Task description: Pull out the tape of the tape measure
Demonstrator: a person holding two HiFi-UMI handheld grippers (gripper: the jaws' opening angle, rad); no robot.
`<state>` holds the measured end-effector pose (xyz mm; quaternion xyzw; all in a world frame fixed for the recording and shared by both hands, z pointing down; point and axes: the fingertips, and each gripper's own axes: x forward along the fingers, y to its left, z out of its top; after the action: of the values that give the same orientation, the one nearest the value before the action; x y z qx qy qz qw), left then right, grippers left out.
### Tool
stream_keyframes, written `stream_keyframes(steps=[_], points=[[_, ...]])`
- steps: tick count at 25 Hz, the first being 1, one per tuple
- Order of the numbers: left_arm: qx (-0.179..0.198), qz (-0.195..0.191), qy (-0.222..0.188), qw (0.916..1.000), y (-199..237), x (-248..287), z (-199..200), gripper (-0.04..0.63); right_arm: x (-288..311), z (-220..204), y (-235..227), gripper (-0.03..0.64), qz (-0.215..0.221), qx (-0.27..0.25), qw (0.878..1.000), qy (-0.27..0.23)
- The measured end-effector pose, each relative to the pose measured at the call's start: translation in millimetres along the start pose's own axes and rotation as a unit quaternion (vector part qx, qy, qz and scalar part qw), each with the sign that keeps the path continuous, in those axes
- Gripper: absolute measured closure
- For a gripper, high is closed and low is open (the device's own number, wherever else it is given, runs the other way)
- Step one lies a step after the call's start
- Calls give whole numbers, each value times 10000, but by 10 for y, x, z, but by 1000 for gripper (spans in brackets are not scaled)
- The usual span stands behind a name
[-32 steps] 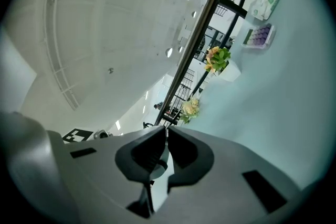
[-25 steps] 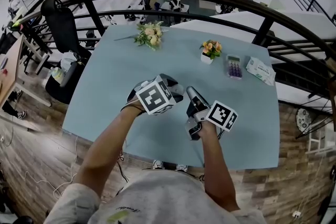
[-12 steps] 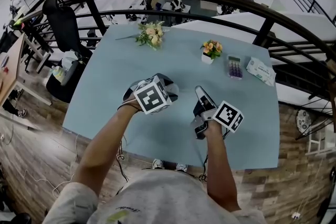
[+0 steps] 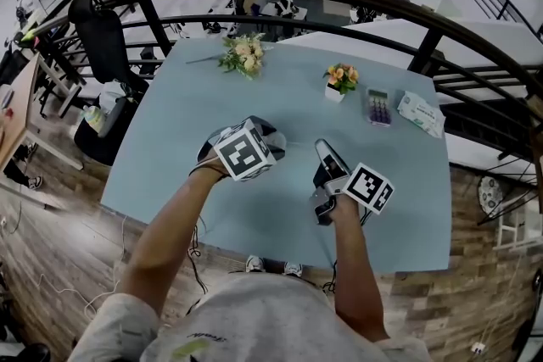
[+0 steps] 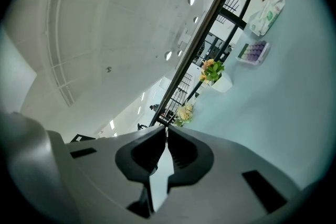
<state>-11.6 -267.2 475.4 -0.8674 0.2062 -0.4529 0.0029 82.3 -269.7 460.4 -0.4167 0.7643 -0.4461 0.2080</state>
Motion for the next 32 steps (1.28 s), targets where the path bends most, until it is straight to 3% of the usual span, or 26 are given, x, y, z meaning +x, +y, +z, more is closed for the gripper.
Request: stream_keyframes(steps=[12, 16, 21, 32], points=[[-40, -35, 19, 10000, 33, 32, -23, 380, 18, 14, -24, 598, -19, -55, 10000, 45], [46, 170, 255, 9995, 122, -5, -129, 380, -28, 136, -70, 598, -120, -22, 9998, -168], [-266, 171, 166, 9994, 203, -46, -243, 380, -125, 291, -142, 598, -160, -12, 9994, -305], [-321, 175, 160, 9992, 238, -54, -254, 380, -96, 269, -124, 598, -207, -179, 9993, -244]])
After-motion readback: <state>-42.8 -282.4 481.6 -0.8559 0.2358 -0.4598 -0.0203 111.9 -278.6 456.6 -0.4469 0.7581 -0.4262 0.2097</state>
